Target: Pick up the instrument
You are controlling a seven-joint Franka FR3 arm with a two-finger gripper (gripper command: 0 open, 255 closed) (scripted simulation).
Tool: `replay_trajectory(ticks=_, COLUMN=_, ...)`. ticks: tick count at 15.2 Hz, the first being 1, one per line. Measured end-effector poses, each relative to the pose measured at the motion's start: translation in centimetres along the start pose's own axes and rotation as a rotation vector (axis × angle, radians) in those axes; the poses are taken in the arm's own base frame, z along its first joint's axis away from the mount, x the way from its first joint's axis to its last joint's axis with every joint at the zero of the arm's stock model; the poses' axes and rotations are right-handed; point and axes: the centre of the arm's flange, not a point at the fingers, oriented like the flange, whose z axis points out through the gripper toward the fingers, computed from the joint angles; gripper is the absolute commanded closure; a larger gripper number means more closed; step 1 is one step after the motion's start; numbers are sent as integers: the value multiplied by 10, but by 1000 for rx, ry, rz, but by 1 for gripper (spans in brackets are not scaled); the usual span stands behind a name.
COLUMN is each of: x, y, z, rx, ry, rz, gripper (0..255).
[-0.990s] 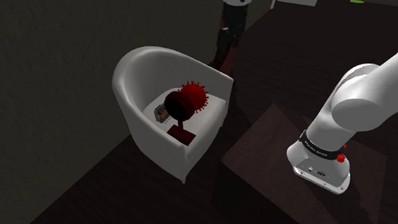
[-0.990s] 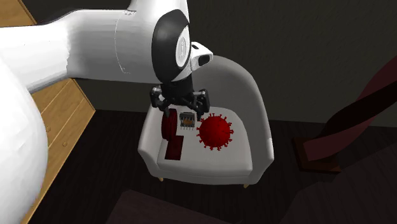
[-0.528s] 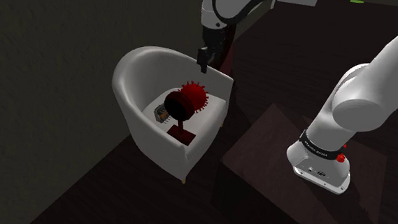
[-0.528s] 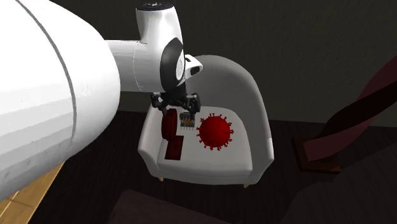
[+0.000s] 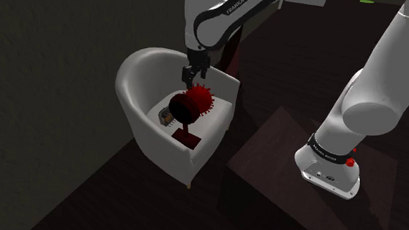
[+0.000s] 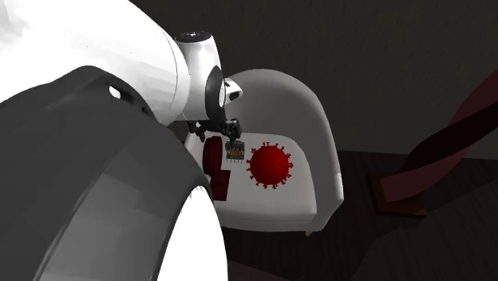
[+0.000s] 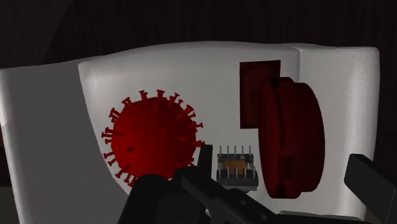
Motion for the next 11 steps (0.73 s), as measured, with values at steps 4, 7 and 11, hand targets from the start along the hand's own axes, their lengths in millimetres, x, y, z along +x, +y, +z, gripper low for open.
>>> replay_trajectory(ticks=4, x=30, y=-25, z=33, rx=11, ry=11, rz=-2, gripper=0)
replay_trajectory(ticks=7, x=50, y=-41, z=59, rx=20, ry=18, rz=-4, gripper=0)
replay_trajectory(ticks=11, x=59, y=-46, z=84, rx=22, ry=21, rz=-4, gripper=0)
